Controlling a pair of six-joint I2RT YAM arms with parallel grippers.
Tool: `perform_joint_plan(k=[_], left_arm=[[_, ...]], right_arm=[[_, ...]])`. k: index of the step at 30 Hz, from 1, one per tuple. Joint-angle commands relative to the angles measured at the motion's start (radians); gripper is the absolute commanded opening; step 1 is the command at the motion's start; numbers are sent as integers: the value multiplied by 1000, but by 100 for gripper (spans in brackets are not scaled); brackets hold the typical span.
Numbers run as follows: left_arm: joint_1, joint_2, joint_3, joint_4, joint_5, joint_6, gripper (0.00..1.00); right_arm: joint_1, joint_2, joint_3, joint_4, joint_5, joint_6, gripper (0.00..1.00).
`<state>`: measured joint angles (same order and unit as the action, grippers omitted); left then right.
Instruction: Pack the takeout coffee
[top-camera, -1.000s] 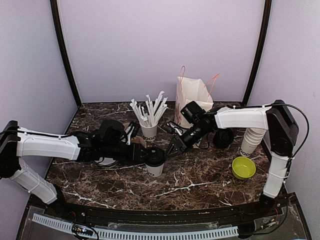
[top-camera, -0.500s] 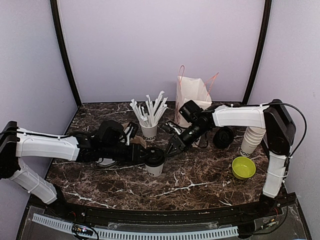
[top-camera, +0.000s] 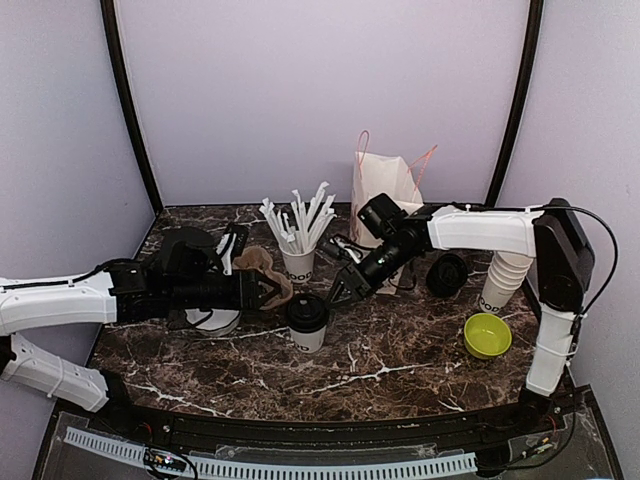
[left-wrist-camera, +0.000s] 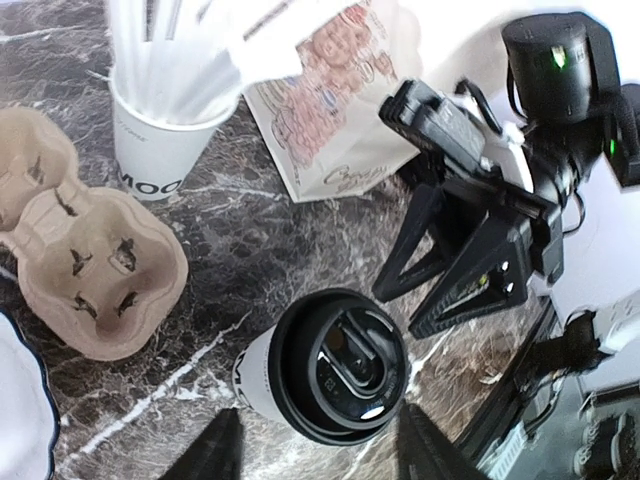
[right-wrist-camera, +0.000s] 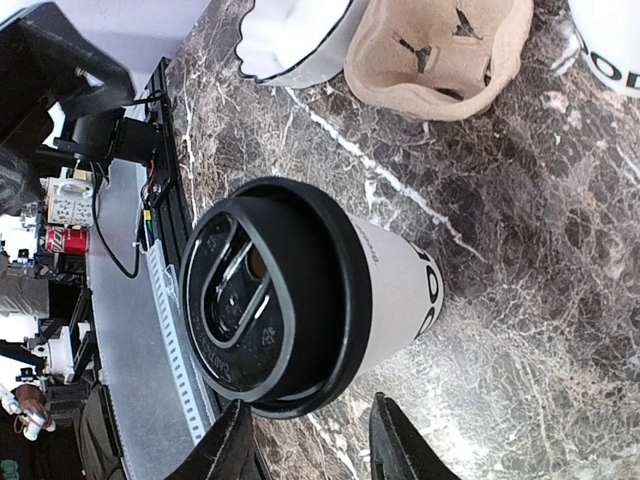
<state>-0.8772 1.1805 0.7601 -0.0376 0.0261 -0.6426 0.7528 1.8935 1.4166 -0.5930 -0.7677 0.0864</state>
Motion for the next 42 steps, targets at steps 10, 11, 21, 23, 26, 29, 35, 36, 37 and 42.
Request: perform_joint_plan(k=[10,11,21,23,26,29,35,36,37,42], left_arm=[[1,37,-84,84,62,-244,38],[0,41,-86,99,76,-246,38],[1,96,-93,145,106,-257,40],[1,108,-92,149,109,-255,40],[1,122,-90,151,113,-253,38],[0,131,-90,149,106,-251,37],[1,110,-92,146,87,-245,35],[0,94,-93,144,81,-245,36],[0,84,-97,140,74,-249,37],[1,15,-136,124,19,-272,37]], right_arm=[[-6,36,81,-12,17,0,37],[-8,36,79,-10,26,1,37],[-13,44,75,-1,80,18,35],[-13,45,72,0,93,17,34],[-13,51,70,1,97,19,33],[-13,57,67,1,85,22,33],[-13,67,67,4,29,24,34],[-13,67,66,6,21,25,34],[-13,66,65,8,19,27,33],[-13,62,67,9,21,29,34]])
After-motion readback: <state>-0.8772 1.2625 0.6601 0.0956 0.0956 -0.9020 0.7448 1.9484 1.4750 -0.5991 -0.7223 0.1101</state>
